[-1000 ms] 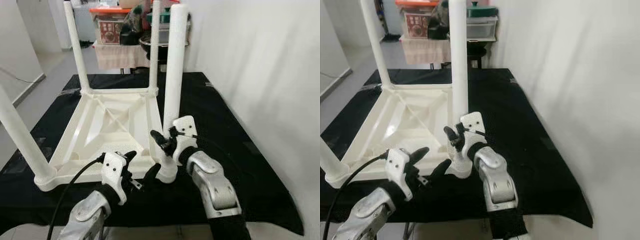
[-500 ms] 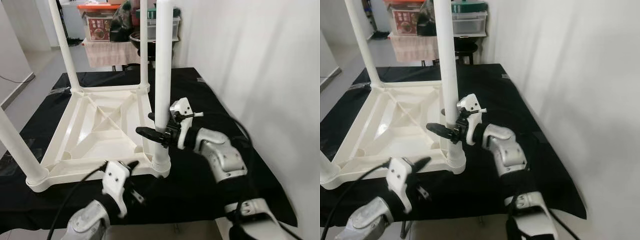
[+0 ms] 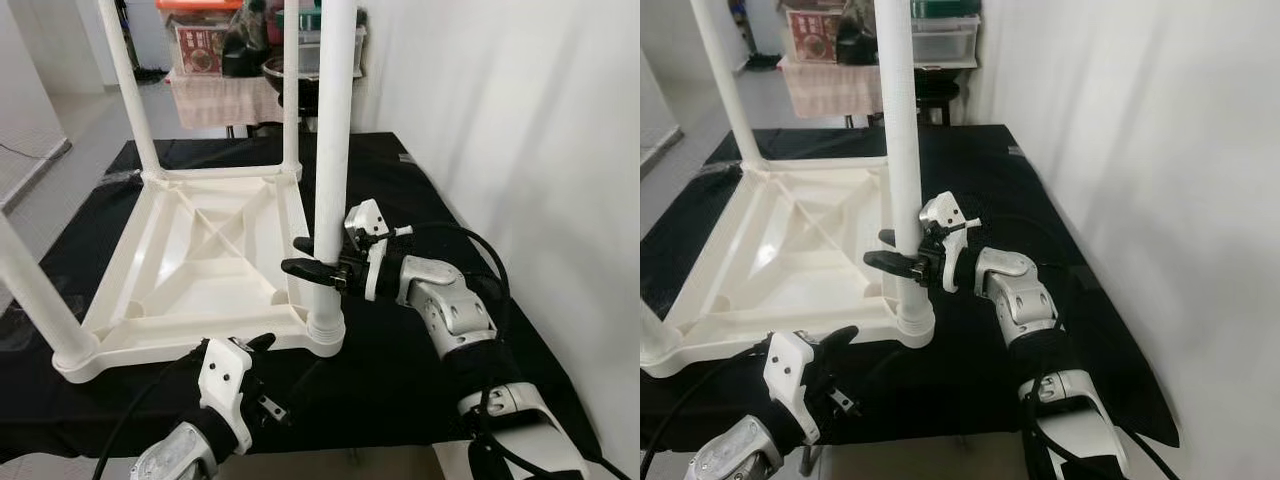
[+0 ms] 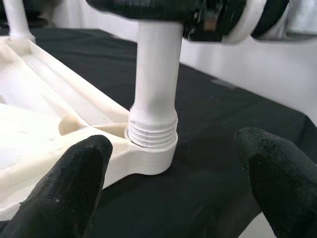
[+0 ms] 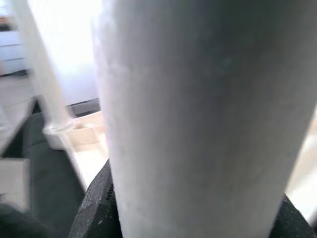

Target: Building children table

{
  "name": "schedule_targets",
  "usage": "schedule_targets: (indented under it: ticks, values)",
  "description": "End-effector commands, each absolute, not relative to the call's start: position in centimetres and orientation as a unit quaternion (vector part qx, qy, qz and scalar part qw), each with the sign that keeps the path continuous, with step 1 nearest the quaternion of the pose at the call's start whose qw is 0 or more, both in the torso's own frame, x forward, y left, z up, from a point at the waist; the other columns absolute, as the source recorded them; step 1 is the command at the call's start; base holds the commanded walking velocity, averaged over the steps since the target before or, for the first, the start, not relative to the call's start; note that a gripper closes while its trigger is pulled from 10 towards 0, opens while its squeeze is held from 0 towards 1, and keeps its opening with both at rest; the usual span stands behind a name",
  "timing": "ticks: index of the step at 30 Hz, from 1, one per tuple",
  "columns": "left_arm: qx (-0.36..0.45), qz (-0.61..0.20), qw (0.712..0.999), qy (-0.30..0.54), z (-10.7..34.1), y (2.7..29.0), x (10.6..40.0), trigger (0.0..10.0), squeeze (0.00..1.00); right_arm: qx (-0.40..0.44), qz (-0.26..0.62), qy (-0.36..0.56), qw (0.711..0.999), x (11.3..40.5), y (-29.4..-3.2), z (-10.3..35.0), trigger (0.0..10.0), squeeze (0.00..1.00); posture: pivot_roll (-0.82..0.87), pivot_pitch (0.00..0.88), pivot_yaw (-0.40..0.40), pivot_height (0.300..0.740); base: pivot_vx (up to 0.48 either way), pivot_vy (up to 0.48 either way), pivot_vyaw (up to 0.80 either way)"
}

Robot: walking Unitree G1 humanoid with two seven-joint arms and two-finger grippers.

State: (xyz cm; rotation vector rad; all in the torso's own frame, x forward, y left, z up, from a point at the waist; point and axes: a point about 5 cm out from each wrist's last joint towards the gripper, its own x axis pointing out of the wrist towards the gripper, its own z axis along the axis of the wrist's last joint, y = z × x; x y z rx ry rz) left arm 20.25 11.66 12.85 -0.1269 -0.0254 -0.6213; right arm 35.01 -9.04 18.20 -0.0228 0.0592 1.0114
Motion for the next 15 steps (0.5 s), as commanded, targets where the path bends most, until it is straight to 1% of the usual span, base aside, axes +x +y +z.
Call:
schedule_targets:
  ticks: [1, 2, 3, 4, 5, 6, 7, 10, 11, 15]
  values:
    - [-0.068, -0.298, 0.952, -0.015, 12.9, 11.8, 20.3, 10.0, 0.00, -0.010, 0.439, 0.083, 0.894, 35.0, -10.0, 16.2, 0.0, 0.00, -0.02, 0.002, -0.041, 0.740, 0.000, 0.000, 0.00]
    - [-0.069, -0.294, 0.953, -0.019, 13.1, 11.9, 20.6, 10.0, 0.00, 0.005, 0.312, 0.113, 0.943, 33.7, -9.8, 14.6, 0.0, 0.00, -0.03, 0.019, -0.041, 0.740, 0.000, 0.000, 0.00]
    - [-0.069, -0.294, 0.953, -0.019, 13.1, 11.9, 20.6, 10.0, 0.00, 0.005, 0.312, 0.113, 0.943, 33.7, -9.8, 14.6, 0.0, 0.00, -0.03, 0.019, -0.041, 0.740, 0.000, 0.000, 0.00]
    - [-0.070, -0.294, 0.953, -0.023, 13.3, 11.9, 20.8, 10.0, 0.00, 0.003, 0.237, 0.119, 0.964, 32.2, -8.8, 14.1, 0.0, 0.00, -0.04, 0.027, -0.033, 0.740, 0.000, 0.000, 0.00]
    - [-0.070, -0.294, 0.953, -0.023, 13.3, 11.9, 20.8, 10.0, 0.00, 0.003, 0.237, 0.119, 0.964, 32.2, -8.8, 14.1, 0.0, 0.00, -0.04, 0.027, -0.033, 0.740, 0.000, 0.000, 0.00]
    - [-0.072, -0.296, 0.952, -0.024, 13.4, 11.8, 20.9, 10.0, 0.00, 0.009, 0.183, 0.118, 0.976, 31.9, -8.5, 14.2, 0.0, 0.00, -0.04, 0.017, -0.030, 0.740, 0.000, 0.000, 0.00]
    - [-0.073, -0.297, 0.952, -0.025, 13.5, 11.8, 21.0, 10.0, 0.00, 0.010, 0.156, 0.108, 0.982, 32.2, -8.3, 14.5, 0.0, 0.00, -0.04, 0.017, -0.035, 0.740, 0.000, 0.000, 0.00]
    - [-0.074, -0.298, 0.951, -0.025, 13.5, 11.7, 21.1, 10.0, 0.00, 0.009, 0.155, 0.095, 0.983, 33.0, -8.1, 14.9, 0.0, 0.00, -0.02, 0.013, -0.045, 0.740, 0.000, 0.000, 0.00]
    - [-0.074, -0.296, 0.952, -0.027, 13.4, 11.6, 21.1, 10.0, 0.00, 0.011, 0.151, 0.084, 0.985, 34.3, -7.8, 15.5, 0.0, 0.00, -0.01, 0.012, -0.048, 0.740, 0.000, 0.000, 0.00]
    - [-0.074, -0.293, 0.953, -0.029, 13.4, 11.6, 21.2, 10.0, 0.00, 0.011, 0.152, 0.083, 0.985, 34.7, -7.6, 15.6, 0.0, 0.00, 0.00, 0.011, -0.050, 0.740, 0.000, 0.000, 0.00]
